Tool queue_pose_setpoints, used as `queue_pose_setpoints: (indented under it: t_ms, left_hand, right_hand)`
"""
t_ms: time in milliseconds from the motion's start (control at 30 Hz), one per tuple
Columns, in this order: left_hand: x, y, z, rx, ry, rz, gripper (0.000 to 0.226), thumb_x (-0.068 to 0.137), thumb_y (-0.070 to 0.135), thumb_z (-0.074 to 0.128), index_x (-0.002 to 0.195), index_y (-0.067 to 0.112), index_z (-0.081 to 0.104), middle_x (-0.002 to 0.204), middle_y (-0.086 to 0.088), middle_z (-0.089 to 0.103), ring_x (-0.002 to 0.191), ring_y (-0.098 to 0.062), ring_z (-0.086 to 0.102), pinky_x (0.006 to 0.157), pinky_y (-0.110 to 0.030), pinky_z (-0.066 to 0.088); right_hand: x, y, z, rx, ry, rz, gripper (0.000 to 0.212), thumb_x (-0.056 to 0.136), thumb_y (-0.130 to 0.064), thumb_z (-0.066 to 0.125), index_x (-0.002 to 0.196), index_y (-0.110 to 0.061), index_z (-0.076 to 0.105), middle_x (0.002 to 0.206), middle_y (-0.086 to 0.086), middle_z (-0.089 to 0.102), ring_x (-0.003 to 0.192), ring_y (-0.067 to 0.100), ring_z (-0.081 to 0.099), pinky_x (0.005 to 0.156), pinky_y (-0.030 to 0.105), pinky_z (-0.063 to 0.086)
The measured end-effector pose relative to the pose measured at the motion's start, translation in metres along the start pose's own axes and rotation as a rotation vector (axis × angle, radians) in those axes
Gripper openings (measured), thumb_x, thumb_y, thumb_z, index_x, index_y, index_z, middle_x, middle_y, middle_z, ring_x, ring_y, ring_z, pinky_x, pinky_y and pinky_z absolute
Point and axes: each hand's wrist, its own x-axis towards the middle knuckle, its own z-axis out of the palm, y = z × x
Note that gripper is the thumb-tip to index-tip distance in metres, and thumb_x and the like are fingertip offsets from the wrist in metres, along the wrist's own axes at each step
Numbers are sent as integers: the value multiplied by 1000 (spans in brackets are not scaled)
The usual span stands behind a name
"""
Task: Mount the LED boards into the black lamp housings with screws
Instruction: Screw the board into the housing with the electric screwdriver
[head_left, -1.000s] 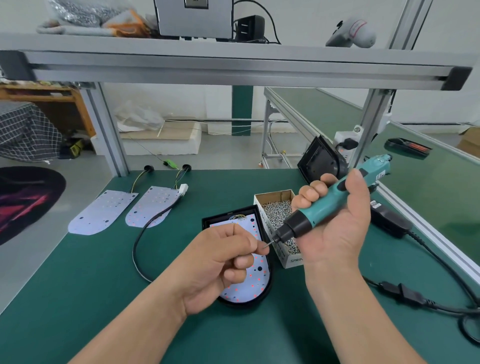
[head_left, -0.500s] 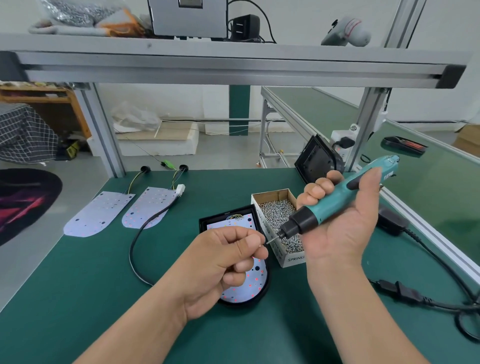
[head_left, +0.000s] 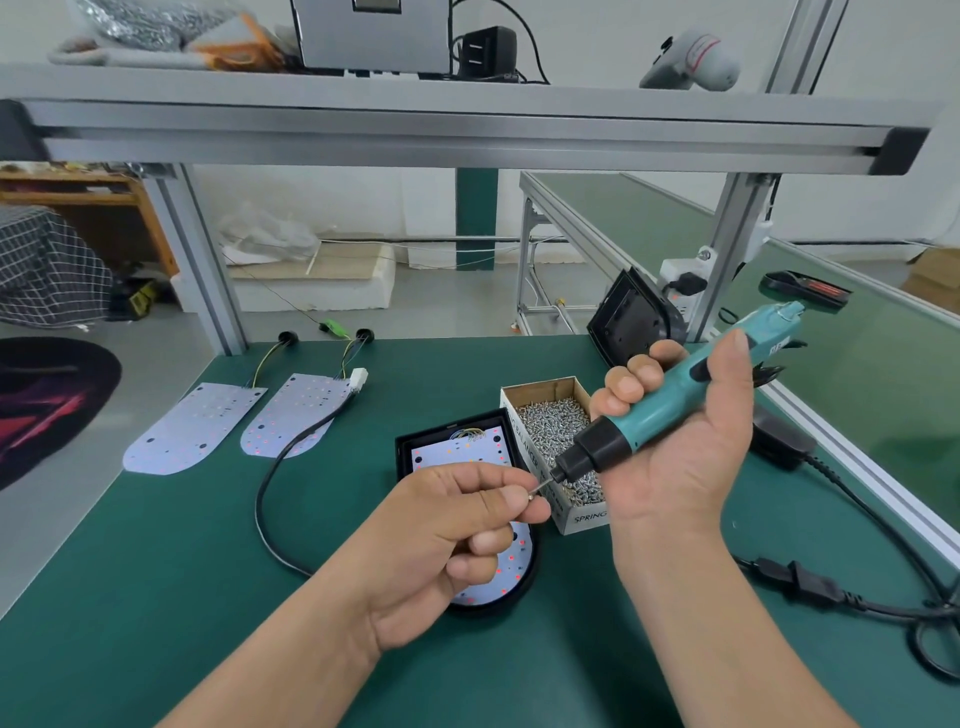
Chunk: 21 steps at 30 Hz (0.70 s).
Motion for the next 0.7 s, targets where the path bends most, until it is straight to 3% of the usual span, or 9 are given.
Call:
queue_pose_setpoints:
  t_ms: [333, 567, 700]
  left_hand:
    - [0, 0, -4, 10, -7, 9, 17, 89, 2, 78, 105, -1, 75, 99, -19, 75, 53, -8, 38, 41, -15, 31]
    - [3, -2, -4, 47, 32, 29, 34, 83, 9, 83, 112, -3, 71, 100, -18, 76, 52, -8, 39, 41, -15, 31]
    - [3, -4, -6, 46, 31, 32, 30, 83, 10, 80, 109, -1, 73, 100, -19, 77, 51, -8, 39, 40, -15, 31]
  right_hand:
    - [1, -1, -1, -15, -2, -5, 41, 100, -54, 60, 89, -14, 62, 72, 0, 49, 60, 15, 50, 55, 26, 43]
    - [0, -1, -2, -22, -32, -26, 42, 101, -53, 58, 87, -14, 62, 71, 0, 49, 60, 16, 50, 55, 26, 44]
    - [-1, 0, -3, -38, -39, -24, 41, 101, -53, 58, 88, -14, 62, 71, 0, 50, 60, 16, 51, 55, 27, 45]
